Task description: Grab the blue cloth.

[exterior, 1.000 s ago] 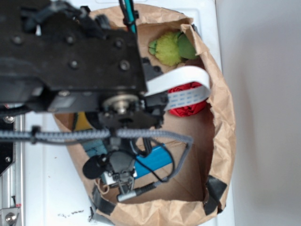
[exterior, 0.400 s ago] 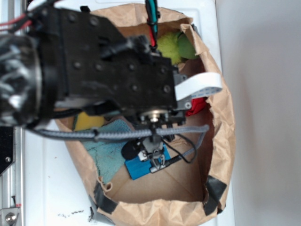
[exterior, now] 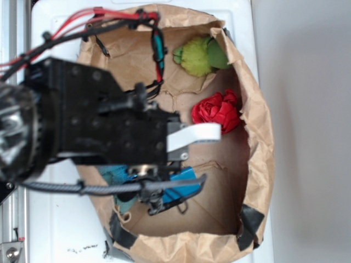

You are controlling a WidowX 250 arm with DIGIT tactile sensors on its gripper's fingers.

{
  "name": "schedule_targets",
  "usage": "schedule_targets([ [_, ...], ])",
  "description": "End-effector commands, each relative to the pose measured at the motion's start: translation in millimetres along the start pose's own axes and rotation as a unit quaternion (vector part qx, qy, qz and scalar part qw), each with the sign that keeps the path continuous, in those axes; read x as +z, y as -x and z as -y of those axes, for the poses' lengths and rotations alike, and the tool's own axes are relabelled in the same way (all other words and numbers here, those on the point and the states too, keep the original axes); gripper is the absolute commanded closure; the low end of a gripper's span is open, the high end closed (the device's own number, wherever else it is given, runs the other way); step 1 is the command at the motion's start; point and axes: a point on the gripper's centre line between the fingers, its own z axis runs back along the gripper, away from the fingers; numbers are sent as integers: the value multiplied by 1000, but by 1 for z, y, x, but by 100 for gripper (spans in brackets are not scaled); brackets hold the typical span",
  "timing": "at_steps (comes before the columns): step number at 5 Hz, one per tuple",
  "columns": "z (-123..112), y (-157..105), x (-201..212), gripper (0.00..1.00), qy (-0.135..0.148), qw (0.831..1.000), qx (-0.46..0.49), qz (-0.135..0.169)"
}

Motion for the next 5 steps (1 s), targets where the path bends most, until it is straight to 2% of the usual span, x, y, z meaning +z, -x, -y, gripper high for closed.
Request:
schedule_targets([
  [1,7,1,18,0,14,1000,-10,13],
  [3,10,6,30,0,35,999,-14,1],
  [5,17,15,25,0,42,999,-27,7],
])
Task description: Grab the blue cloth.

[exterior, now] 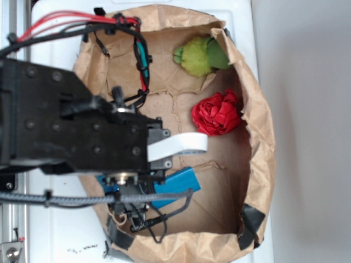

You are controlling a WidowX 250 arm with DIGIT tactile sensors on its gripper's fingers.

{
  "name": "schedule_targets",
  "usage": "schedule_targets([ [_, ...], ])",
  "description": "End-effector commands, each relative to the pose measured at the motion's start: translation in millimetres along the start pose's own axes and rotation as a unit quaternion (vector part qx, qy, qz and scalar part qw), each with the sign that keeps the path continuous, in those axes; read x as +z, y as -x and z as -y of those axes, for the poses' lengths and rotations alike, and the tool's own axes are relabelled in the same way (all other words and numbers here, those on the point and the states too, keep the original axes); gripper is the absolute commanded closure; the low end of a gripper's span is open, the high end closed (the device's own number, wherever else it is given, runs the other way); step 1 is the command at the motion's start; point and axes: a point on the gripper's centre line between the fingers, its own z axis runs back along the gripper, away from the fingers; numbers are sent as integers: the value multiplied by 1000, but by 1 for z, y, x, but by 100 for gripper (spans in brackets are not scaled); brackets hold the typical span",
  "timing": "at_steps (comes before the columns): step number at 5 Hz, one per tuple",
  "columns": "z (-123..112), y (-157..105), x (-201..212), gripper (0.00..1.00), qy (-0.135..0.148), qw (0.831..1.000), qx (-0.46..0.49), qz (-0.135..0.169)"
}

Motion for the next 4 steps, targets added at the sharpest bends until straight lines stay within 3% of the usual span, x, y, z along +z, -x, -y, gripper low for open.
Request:
schedule_targets([
  [1,12,-3,1,0,17,999,-7,30],
  [4,20,-2,-19,0,21,999,-2,25],
])
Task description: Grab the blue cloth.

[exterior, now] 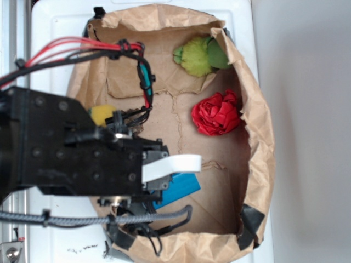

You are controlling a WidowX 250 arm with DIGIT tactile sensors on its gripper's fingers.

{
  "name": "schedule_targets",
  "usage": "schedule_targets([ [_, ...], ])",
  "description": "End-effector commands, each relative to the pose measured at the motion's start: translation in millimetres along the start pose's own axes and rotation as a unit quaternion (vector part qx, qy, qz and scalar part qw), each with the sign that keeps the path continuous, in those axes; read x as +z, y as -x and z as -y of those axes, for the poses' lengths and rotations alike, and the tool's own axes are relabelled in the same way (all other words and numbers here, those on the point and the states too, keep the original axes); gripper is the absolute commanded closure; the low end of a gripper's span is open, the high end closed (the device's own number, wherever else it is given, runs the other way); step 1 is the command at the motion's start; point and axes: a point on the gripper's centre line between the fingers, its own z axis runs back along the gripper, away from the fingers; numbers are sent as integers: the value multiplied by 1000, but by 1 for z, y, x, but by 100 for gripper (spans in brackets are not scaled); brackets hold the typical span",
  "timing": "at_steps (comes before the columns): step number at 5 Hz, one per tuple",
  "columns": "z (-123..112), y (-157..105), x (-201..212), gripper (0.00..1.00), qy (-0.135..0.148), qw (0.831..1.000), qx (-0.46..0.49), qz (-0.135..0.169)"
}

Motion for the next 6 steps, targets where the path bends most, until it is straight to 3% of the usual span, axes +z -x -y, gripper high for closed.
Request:
schedule_targets([
  [1,5,-1,-10,0,3,1000,-7,12],
  [3,1,2,-28,0,-22,1000,-14,13],
  [4,-2,4,-32,16,-25,999,-17,19],
  [5,-3,3,-29,100,-20,1000,-11,20],
  [6,-3,1,-23,100,-15,1000,-10,23],
])
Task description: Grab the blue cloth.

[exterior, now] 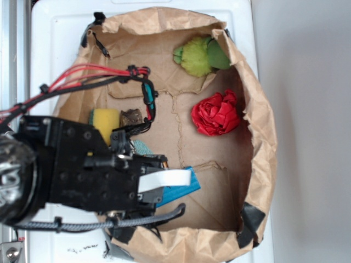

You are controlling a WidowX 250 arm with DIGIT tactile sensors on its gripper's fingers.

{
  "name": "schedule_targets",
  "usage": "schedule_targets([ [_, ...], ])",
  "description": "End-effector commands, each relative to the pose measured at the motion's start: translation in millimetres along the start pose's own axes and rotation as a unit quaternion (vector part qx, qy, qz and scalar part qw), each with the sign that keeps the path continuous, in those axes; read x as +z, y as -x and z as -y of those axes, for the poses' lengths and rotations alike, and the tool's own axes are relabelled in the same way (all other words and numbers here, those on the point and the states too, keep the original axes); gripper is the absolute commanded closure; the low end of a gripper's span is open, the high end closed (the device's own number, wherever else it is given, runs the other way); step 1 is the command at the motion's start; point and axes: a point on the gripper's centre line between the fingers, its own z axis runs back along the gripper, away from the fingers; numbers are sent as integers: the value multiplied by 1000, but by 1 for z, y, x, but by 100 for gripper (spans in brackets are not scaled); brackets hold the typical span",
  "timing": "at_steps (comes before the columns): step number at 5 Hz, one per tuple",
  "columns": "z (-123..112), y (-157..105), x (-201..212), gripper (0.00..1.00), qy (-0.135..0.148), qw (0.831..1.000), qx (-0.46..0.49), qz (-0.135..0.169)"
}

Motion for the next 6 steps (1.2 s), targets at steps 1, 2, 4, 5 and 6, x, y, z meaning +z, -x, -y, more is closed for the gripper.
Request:
schedule_targets([
  [1,-3,-5,13,100,11,1000,-1,8],
  [2,-5,-8,23,100,11,1000,-7,8],
  [4,-20,-25,47,100,25,1000,10,4],
  [5,-26,-33,63,100,36,999,16,4],
  [6,-31,-44,73,100,36,999,30,12],
])
